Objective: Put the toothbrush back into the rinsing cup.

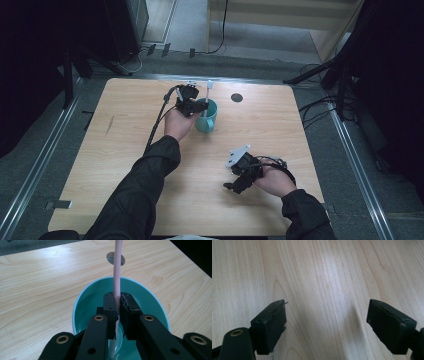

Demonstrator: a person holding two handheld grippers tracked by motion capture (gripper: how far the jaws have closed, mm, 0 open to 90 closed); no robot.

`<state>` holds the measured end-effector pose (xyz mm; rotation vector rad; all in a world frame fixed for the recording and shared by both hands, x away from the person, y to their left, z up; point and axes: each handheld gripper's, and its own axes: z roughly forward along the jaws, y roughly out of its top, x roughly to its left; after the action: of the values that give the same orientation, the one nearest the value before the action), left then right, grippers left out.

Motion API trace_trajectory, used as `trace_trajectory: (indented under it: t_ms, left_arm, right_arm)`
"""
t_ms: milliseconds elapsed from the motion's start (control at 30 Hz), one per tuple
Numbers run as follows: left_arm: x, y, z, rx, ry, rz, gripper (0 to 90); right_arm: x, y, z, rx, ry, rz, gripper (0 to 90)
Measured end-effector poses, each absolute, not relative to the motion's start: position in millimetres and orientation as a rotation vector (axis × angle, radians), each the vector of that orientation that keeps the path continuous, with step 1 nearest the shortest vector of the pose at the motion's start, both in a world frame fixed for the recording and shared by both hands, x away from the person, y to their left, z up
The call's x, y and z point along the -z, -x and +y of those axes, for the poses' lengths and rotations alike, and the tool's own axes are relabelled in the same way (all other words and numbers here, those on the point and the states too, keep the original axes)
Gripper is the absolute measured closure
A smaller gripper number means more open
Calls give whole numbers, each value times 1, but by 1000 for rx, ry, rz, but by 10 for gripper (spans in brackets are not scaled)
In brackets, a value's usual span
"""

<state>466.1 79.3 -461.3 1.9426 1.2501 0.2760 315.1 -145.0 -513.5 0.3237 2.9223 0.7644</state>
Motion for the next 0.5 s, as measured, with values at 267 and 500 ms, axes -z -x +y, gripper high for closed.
trace_trajectory:
  t_ms: [267,500]
  left_arm:
    - [458,-467,77,-285,-1958,1252,783]
    - [445,-456,79,-279,-1970,1207,722]
  right_arm:
    - [514,-315,-145,-757,-319,2923,161]
    - [514,-315,-145,-759,-320,2922,161]
